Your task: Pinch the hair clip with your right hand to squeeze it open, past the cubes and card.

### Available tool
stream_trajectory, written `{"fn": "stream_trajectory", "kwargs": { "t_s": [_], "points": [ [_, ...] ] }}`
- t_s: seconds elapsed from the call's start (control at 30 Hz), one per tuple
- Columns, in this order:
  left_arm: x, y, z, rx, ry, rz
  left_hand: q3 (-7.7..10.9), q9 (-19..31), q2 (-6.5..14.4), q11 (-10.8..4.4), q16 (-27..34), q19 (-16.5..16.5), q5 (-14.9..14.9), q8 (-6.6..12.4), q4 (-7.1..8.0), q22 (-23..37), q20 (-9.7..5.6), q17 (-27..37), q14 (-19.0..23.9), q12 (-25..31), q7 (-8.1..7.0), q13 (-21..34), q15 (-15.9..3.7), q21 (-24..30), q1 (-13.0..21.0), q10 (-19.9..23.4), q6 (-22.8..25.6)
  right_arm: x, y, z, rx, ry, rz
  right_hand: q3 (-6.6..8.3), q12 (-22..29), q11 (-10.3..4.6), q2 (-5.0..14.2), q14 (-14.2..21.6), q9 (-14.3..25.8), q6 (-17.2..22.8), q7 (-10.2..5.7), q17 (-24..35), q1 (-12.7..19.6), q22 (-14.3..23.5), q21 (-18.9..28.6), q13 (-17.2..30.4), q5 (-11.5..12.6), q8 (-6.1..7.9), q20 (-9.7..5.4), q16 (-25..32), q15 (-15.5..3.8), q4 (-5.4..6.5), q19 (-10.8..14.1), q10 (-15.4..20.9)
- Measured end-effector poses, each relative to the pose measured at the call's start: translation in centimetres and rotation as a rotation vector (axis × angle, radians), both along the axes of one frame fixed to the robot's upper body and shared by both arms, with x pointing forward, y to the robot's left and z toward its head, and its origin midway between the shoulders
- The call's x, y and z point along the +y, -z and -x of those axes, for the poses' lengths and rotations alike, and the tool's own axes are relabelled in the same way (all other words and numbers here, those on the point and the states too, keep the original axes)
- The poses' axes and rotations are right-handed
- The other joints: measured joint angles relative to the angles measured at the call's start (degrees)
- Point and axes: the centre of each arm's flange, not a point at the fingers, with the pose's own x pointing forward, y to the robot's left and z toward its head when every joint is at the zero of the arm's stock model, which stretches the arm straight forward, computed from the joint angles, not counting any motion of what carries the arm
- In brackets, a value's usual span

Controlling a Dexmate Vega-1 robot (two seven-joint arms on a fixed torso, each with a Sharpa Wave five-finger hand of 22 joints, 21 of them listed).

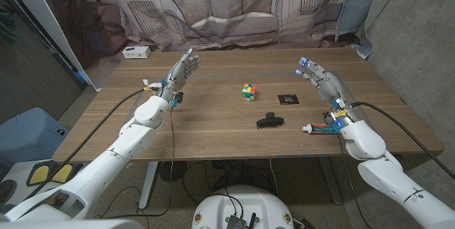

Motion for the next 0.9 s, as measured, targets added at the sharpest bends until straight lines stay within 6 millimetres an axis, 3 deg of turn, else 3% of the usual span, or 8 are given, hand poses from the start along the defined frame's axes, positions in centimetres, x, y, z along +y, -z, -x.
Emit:
{"fn": "stream_trajectory", "kwargs": {
  "t_s": [0.9],
  "points": [
    [-0.2,1.0,1.0,-0.008,0.025,0.001,0.02,0.0,0.0,-0.22,-0.2,0.0,0.0,-0.32,0.02,0.0,0.0,0.0,0.3,0.0,0.23,-0.3,-0.31,-0.4,0.0,0.2,0.2,1.1,2.6,4.3,-0.001,0.019,0.01,0.0,-0.3,0.11,0.3,0.3,0.0,0.6,0.0,0.0,0.3,0.0,-0.4,0.3,0.0,0.0,0.31,0.0,0.31,0.0,0.3,0.5]
  ]
}}
